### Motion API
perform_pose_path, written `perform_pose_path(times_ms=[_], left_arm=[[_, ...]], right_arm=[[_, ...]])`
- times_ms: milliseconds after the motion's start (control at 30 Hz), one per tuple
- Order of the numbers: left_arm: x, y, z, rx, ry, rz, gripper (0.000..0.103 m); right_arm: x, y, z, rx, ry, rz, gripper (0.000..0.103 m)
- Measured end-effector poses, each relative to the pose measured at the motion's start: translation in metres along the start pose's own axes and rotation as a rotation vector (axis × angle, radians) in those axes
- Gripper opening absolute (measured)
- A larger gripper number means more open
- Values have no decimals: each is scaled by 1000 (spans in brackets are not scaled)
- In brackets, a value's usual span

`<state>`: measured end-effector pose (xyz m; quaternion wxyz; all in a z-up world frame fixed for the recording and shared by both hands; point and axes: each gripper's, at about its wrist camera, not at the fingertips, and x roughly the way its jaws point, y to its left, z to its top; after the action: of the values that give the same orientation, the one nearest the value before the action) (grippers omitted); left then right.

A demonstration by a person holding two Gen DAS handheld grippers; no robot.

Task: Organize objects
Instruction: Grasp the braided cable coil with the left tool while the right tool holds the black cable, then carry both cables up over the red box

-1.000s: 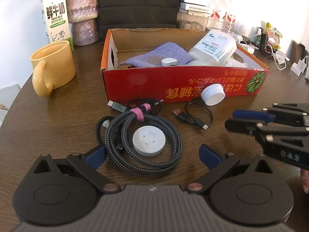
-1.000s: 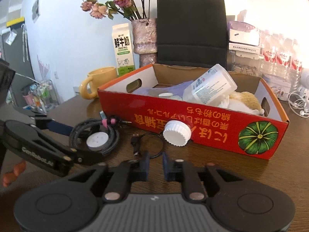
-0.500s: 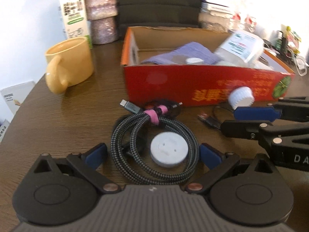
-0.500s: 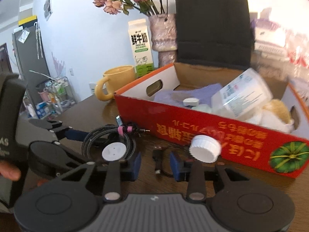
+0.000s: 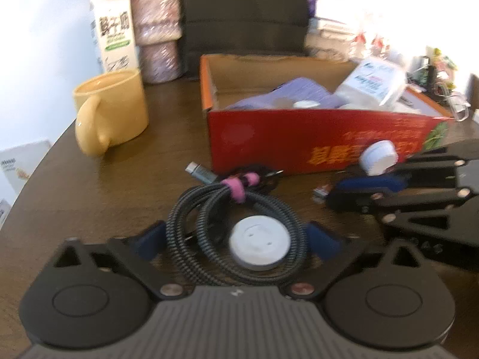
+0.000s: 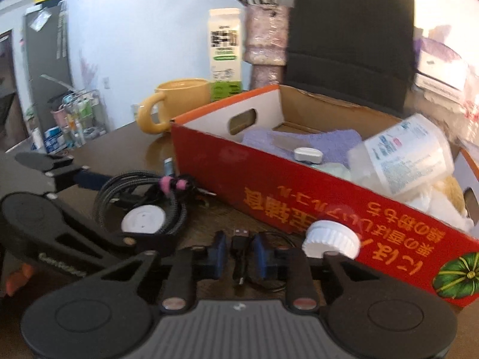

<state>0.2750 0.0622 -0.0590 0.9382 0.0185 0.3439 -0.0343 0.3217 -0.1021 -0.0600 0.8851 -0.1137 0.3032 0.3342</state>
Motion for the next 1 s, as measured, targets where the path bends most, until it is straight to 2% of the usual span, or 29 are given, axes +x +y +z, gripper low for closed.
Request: perform_pose_path(times_ms=[100,233,567,767,1000], left_arm=[[-5,-4,-3,15,-13,-3,88],[-17,-2,-5,-13,-55,-29,82],[-51,-5,-4,-34,-144,-47,80],[-76,-12,11,-23,-224,-56,80],[-87,-24,42,-35,-299,-78,80]], right_arm=[[-3,9,-2,-47,-13,-27,12],[-13,9,-5,-41,-44,-16,12],[-44,5,-8,-10,-107,-9,12],[-66,2,-6,7,-164,-17,12],[-89,-12,14,22,-252,-62,12]])
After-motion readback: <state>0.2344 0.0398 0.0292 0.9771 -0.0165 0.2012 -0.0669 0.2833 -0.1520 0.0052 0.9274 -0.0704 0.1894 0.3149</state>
